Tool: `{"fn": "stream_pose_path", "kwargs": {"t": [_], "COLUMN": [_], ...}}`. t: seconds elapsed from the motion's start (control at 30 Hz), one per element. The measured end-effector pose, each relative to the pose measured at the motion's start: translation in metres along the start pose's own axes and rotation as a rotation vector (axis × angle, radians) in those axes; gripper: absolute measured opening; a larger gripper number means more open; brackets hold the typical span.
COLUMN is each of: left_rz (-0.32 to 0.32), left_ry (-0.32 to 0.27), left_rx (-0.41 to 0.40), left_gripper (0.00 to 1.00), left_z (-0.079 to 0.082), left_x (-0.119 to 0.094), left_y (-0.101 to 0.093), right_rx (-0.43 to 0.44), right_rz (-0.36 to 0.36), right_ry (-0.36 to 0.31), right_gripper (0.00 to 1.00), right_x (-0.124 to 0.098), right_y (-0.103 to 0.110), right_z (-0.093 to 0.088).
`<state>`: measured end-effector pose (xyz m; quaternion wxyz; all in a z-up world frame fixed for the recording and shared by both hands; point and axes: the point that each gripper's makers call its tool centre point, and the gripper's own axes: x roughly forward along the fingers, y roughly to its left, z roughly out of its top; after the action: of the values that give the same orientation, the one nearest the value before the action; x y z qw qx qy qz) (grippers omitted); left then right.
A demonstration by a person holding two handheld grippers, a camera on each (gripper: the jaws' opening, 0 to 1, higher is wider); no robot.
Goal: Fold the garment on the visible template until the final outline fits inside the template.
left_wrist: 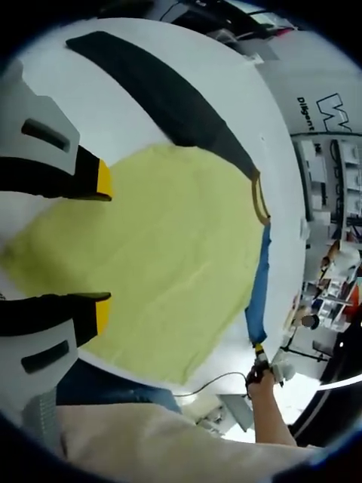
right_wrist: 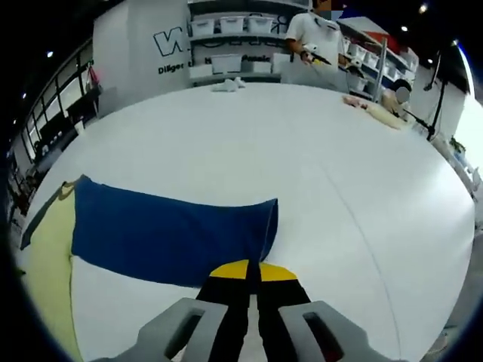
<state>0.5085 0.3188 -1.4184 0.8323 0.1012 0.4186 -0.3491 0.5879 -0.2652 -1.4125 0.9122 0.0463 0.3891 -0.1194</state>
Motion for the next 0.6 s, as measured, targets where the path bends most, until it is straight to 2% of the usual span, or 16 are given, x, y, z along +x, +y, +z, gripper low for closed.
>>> {"fn": "stream_pose_path", "kwargs": {"t": [0.3, 0.6], "left_rz": [0.026, 0.054], "left_ry": [-0.018, -0.045], "left_rx": [-0.001, -0.011], "left_gripper": [0.63, 0.74], "left_z": [0.003, 0.004], "left_x": [-0.001, -0.003], "left_y": [0.005, 0.008], "right_rx": [-0.008, -0.032], "right_rz": [0.002, 0.025], "right_ry": [-0.040, -0.135], "right_gripper": [0.00, 0.00], "right_x": [-0.013, -0.036], "right_y": [0.006, 0.022], "right_z": [0.010, 0.043]}}
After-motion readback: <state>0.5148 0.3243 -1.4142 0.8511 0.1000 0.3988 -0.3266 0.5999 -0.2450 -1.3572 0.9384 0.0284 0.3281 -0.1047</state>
